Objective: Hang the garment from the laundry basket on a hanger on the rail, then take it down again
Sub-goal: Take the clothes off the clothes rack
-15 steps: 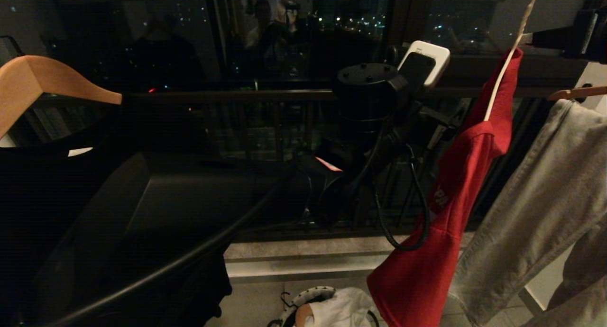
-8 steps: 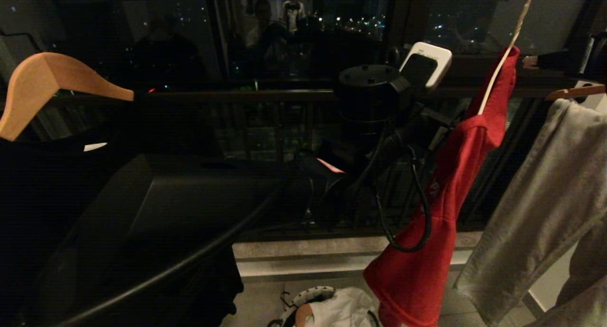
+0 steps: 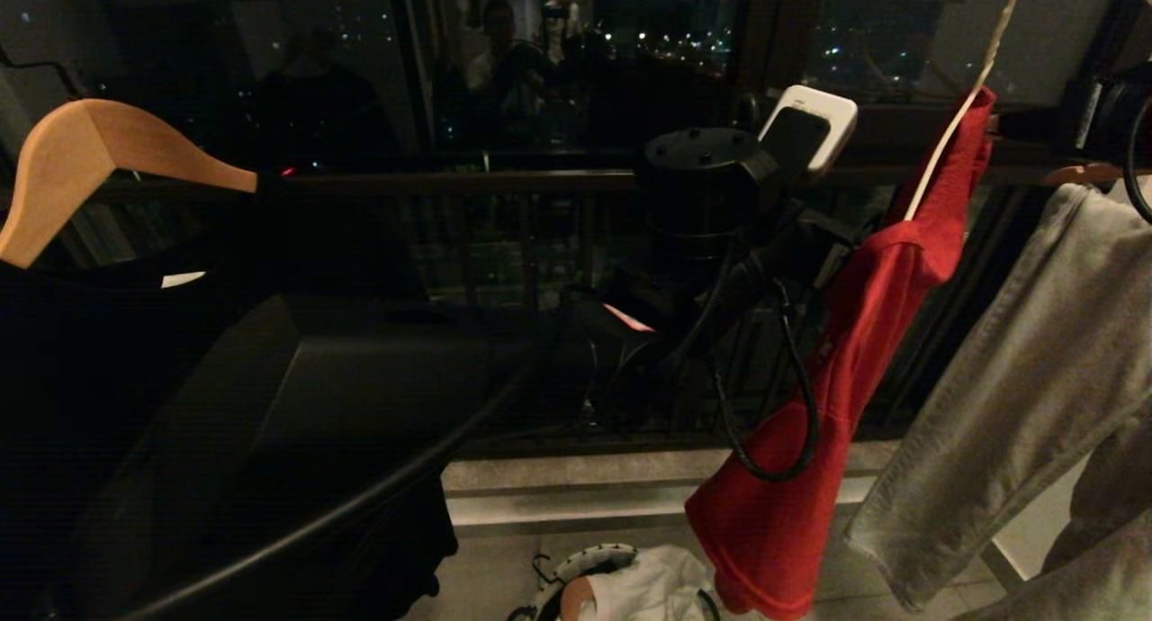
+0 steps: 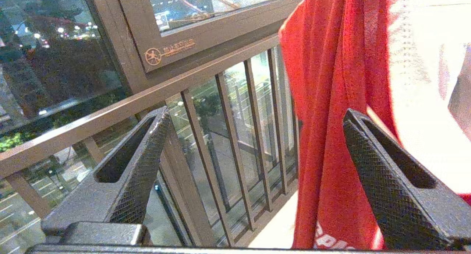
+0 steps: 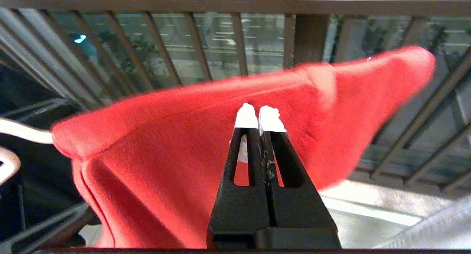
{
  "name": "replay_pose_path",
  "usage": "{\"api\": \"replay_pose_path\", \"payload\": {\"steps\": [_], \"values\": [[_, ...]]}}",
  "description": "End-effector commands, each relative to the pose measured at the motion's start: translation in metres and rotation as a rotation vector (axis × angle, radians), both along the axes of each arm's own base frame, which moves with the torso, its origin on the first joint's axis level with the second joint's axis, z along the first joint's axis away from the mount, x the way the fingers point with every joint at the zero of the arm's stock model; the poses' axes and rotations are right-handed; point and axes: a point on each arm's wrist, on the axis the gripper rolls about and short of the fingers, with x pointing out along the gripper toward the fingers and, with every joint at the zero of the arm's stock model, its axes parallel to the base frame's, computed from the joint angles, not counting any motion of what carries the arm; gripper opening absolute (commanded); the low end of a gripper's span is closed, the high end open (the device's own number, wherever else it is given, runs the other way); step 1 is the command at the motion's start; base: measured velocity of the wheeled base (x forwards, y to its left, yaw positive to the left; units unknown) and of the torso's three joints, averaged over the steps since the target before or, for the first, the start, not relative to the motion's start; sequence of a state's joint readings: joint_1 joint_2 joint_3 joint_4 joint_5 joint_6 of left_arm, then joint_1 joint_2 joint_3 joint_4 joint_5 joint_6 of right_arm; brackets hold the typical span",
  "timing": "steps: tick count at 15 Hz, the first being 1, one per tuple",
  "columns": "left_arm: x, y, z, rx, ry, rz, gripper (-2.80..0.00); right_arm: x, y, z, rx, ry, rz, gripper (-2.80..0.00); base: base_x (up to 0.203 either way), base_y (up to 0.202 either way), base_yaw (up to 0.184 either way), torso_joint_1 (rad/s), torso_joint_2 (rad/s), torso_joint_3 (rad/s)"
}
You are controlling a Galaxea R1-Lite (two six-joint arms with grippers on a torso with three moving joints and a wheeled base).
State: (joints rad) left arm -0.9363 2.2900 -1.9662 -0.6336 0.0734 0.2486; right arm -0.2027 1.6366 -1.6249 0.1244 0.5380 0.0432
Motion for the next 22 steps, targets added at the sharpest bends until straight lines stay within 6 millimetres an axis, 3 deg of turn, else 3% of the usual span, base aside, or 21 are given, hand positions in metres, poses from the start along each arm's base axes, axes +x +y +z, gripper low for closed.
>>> {"api": "replay_pose_path", "payload": {"steps": [1,12,19,22], "values": [[-0.001,-0.003,-0.002,0.001,-0.001,-0.005,0.0,0.003,0.006,-0.001,0.0,0.0,0.026,-2.8,0.0,0.0,0.0,0.0,0.0,0.0],[-0.002,-0.002,0.0,-0.005,-0.004,0.001,0.0,0.005,0.018,-0.014,0.126,0.091,0.086,-2.8,0.0,0.0,0.0,0.0,0.0,0.0],[-0.002,-0.001,0.001,-0.006,-0.006,0.005,0.0,0.014,0.051,-0.021,0.143,0.129,0.197,-2.8,0.0,0.0,0.0,0.0,0.0,0.0],[0.0,0.0,0.001,-0.021,-0.012,0.021,0.0,0.014,0.056,-0.022,0.176,0.152,0.205,-2.8,0.0,0.0,0.0,0.0,0.0,0.0]]}}
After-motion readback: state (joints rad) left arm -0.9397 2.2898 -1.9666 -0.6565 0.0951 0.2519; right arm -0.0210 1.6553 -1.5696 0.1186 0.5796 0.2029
